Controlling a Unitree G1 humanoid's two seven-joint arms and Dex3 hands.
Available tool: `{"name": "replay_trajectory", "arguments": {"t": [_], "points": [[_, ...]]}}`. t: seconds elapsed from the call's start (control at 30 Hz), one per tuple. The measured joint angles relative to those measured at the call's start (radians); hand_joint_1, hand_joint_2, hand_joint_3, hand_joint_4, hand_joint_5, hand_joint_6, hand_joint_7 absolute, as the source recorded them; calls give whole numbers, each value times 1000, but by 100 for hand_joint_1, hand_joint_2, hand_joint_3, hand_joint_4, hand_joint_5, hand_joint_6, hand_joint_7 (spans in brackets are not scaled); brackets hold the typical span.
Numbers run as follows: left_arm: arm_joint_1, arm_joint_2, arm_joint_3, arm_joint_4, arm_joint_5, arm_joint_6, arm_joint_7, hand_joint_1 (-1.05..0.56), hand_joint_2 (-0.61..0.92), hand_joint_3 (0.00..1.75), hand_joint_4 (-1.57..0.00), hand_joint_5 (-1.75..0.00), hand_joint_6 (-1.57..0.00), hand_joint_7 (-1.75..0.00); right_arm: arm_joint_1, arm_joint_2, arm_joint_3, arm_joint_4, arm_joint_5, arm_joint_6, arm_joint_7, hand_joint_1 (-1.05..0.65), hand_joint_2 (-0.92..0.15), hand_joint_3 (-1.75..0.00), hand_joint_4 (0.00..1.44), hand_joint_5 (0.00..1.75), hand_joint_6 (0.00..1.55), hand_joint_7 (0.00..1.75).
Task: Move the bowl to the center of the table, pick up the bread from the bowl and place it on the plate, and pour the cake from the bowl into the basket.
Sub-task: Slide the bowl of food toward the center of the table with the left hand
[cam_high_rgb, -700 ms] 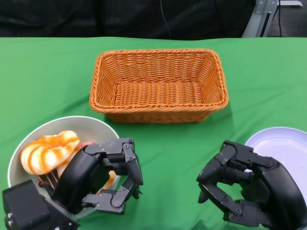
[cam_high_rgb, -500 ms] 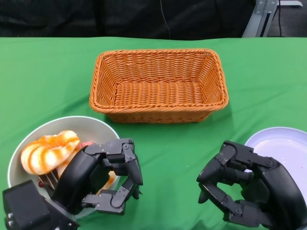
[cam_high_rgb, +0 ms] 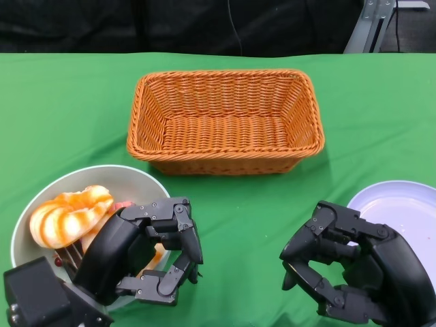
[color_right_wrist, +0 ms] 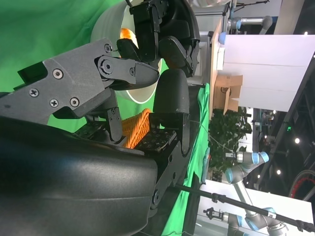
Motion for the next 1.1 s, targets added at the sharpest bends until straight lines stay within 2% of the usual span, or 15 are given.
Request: {"name": "replay_trajectory", "arguments": {"t": [0.33,0.53,0.73,0.83,0.9,0.93,1.0,1.1], "points": [[-2,-3,0,27,-2,-12,-1,-1,46,132,-87,-160,-85,-145,-1,0,-2,22,0,-6,3,-23,-71,-61,75,144,67,122],[-17,-7,6,24,-40,-16,-1,0,49,126,-86,-160,-83,-140,-9,4,-3,57,2,-29,9,-22,-71,-60,75,145,68,121],[-21,-7,18,-63,-42,-23,8,-2,49,126,-84,-158,-83,-136,-17,5,-5,78,4,-50,10,-23,-71,-61,75,144,68,121],[-21,-6,26,-103,-54,-14,14,-5,53,111,-82,-150,-84,-128,-18,5,-5,85,5,-54,10,-22,-71,-61,75,145,68,121],[-21,-3,35,-133,-58,-15,19,-15,57,89,-79,-138,-84,-111,-18,5,-5,88,4,-54,9,-21,-70,-62,74,145,68,121],[-21,-1,40,-144,-58,-19,21,-17,58,84,-79,-135,-84,-107,-18,6,-5,88,4,-54,8,-21,-70,-62,75,145,68,121],[-22,0,49,-153,-58,-35,22,-29,73,52,-79,-118,-89,-77,-18,6,-4,88,4,-54,8,-21,-70,-63,74,144,68,121],[-40,6,81,-156,-61,-53,23,-36,88,20,-77,-95,-90,-44,-18,6,-4,89,4,-54,8,-21,-69,-64,74,144,67,121]]}}
